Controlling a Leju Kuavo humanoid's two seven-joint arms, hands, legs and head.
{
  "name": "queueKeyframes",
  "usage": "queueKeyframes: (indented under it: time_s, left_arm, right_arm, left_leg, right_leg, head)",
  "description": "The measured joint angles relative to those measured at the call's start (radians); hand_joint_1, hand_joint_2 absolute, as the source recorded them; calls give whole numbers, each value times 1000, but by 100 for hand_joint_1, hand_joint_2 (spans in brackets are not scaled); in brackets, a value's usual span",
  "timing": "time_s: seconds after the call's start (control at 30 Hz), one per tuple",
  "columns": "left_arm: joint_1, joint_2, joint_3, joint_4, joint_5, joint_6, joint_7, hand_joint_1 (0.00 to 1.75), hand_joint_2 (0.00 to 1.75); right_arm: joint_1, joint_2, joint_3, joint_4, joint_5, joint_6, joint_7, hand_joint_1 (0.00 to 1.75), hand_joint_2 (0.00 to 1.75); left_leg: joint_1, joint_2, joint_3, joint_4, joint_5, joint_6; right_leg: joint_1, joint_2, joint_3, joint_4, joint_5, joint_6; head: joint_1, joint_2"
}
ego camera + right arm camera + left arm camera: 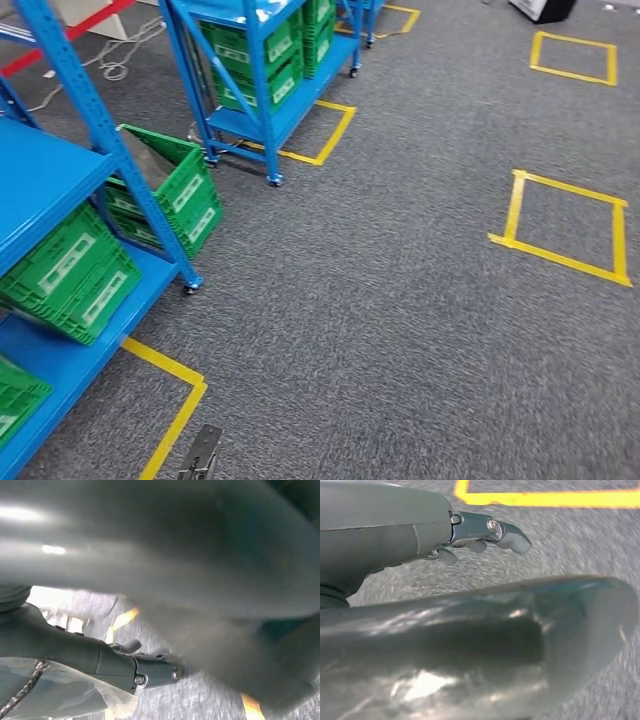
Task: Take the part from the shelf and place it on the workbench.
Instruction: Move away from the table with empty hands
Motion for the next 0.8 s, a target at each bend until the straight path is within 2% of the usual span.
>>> queueKeyframes:
  time_s: [0.03,0.07,0.1,0.13,0.17,0.2,0.23,0.3,0.33,0.37,0.4,0.43,0.47,0.53,0.57,0.6,0.67,0.7,0.73,0.8]
  left_arm:
    - [0,2,8,0,4,-3,4,0,0]
    - [0,4,16,0,6,-11,7,0,0]
    - [2,6,22,0,8,-20,12,0,0]
    - [5,8,26,0,8,-28,19,0,0]
    - [11,9,30,0,5,-32,27,0,0]
    - [17,9,32,0,0,-30,34,0,0]
    - [22,10,33,0,-5,-25,39,0,0]
    - [31,10,34,0,-15,-18,42,0,0]
    - [34,10,35,0,-22,-18,41,0,0]
    - [39,11,35,1,-30,-19,40,0,0]
    - [44,11,35,1,-37,-20,39,0,0]
    - [48,12,35,2,-41,-20,39,0,0]
    - [52,12,35,2,-43,-18,42,0,0]
    - [53,13,35,2,-45,-8,54,0,0]
    - [51,13,35,2,-46,-2,62,0,0]
    - [50,14,35,2,-48,4,68,0,0]
    - [53,14,35,2,-51,11,75,0,0]
    - [55,14,35,2,-51,14,75,0,0]
    - [56,14,35,2,-50,17,71,0,0]
    - [57,13,37,2,-45,24,51,0,0]
  right_arm:
    - [0,-1,-2,0,5,4,-9,0,0]
    - [-2,-2,-3,0,9,10,-17,0,0]
    - [-3,-1,-4,0,11,16,-22,0,0]
    - [-6,-1,-6,0,13,22,-24,0,0]
    - [-7,1,-7,0,15,29,-20,0,0]
    - [-8,2,-8,0,17,34,-14,0,0]
    - [-7,4,-9,0,17,38,-9,0,0]
    - [-2,5,-10,0,17,43,-2,0,0]
    - [0,5,-11,0,18,45,0,0,0]
    - [1,5,-11,0,20,47,3,0,0]
    - [1,5,-11,0,23,49,4,0,0]
    - [0,5,-12,0,27,53,2,0,0]
    - [-1,5,-12,0,30,56,-1,0,0]
    - [-3,7,-12,0,34,60,-8,0,0]
    - [-3,8,-12,0,36,61,-9,0,0]
    - [-4,8,-12,0,37,62,-10,0,0]
    - [-6,9,-12,0,40,63,-11,0,0]
    - [-6,9,-12,-1,42,63,-13,0,0]
    - [-6,9,-12,-1,45,63,-17,0,0]
    - [-5,9,-12,-1,49,63,-30,0,0]
  left_leg:
    - [0,-13,-2,4,-2,-4]
    - [0,-24,-4,7,-3,-10]
    - [1,-33,-7,8,-2,-17]
    - [3,-43,-10,8,-1,-23]
    - [4,-44,-12,8,-1,-29]
    - [3,-27,-15,18,-8,-35]
    - [2,0,-27,44,-26,-39]
    - [1,60,-74,153,-88,-47]
    - [2,71,-105,220,-118,-49]
    - [4,76,-127,269,-134,-51]
    - [5,78,-134,287,-133,-51]
    - [6,82,-120,264,-112,-50]
    - [5,90,-89,208,-79,-48]
    - [-3,134,-18,74,-29,-37]
    - [-8,153,3,32,-20,-32]
    - [-13,164,11,12,-21,-27]
    - [-14,146,11,5,-21,-18]
    - [-12,134,13,0,-18,-13]
    - [-8,123,15,-4,-15,-8]
    - [-3,100,17,-8,-11,2]
  right_leg:
    - [-3,22,27,-59,21,-2]
    - [-4,40,45,-95,30,-5]
    - [-4,48,53,-107,26,-9]
    - [-2,40,58,-111,26,-14]
    - [-2,29,60,-113,28,-20]
    - [-2,18,63,-115,30,-27]
    - [-2,4,65,-118,30,-33]
    - [1,-27,70,-121,28,-43]
    - [3,-43,71,-121,26,-46]
    - [4,-59,72,-121,24,-47]
    - [5,-74,73,-121,22,-47]
    - [6,-87,75,-120,20,-46]
    - [7,-100,78,-120,17,-45]
    - [10,-121,86,-120,11,-39]
    - [12,-132,88,-119,8,-35]
    - [14,-143,91,-120,5,-30]
    - [15,-161,97,-122,0,-20]
    - [14,-152,98,-118,-7,-15]
    - [12,-129,91,-100,-22,-10]
    - [8,-67,44,1,-78,-4]
  head:
    - [0,0]
    - [0,0]
    - [1,0]
    - [1,0]
    - [1,0]
    - [-1,0]
    - [-4,0]
    - [-9,0]
    - [-10,0]
    - [-10,0]
    - [-10,0]
    - [-10,0]
    - [-10,0]
    - [-10,0]
    - [-9,0]
    - [-9,0]
    - [-9,0]
    - [-9,0]
    - [-6,0]
    - [0,0]
